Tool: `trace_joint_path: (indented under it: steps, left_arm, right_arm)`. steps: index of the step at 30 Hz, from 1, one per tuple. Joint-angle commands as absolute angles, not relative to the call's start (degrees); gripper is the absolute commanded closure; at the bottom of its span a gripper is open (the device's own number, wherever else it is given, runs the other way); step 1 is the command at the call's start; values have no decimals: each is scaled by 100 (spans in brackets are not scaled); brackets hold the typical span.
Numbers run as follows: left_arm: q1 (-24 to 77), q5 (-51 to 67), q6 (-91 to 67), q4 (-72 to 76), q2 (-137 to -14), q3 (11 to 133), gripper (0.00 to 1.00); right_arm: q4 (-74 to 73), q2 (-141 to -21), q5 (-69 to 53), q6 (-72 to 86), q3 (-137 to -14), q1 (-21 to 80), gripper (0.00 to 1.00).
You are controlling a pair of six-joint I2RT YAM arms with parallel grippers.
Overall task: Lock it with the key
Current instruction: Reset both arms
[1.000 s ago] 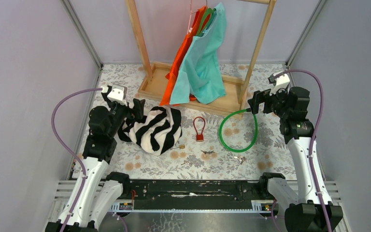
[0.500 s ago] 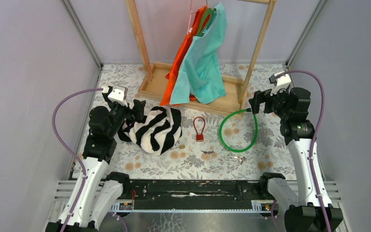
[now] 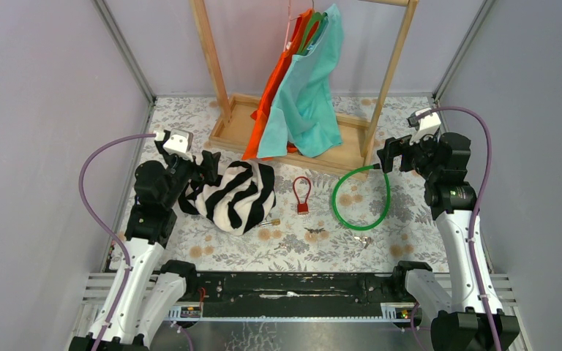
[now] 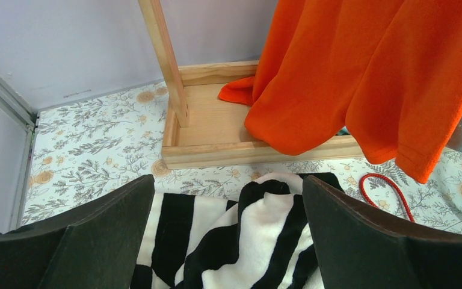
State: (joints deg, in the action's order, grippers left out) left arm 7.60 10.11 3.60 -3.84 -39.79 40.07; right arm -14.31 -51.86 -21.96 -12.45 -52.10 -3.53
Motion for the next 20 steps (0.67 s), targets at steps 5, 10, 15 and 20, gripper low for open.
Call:
trace_joint_path:
  steps: [5, 10, 15, 20]
  left_arm:
    - [719, 1115, 474, -291, -3990, 3950, 0]
    - [712, 1171, 472, -285, -4017, 3950, 0]
    - [714, 1206, 480, -274, -3981, 3928, 0]
    - [684, 1194, 469, -310, -3933, 3951, 0]
  right_arm:
    - [-1162, -5160, -2161, -1328, -5212, -369, 1]
    - [-1186, -5155, -2139, -1334, -5227, -369, 1]
    - [-1180, -5118, -2154, -1318, -5230, -369, 1]
    - [-1224, -5071, -2232, -1271, -5293, -369, 1]
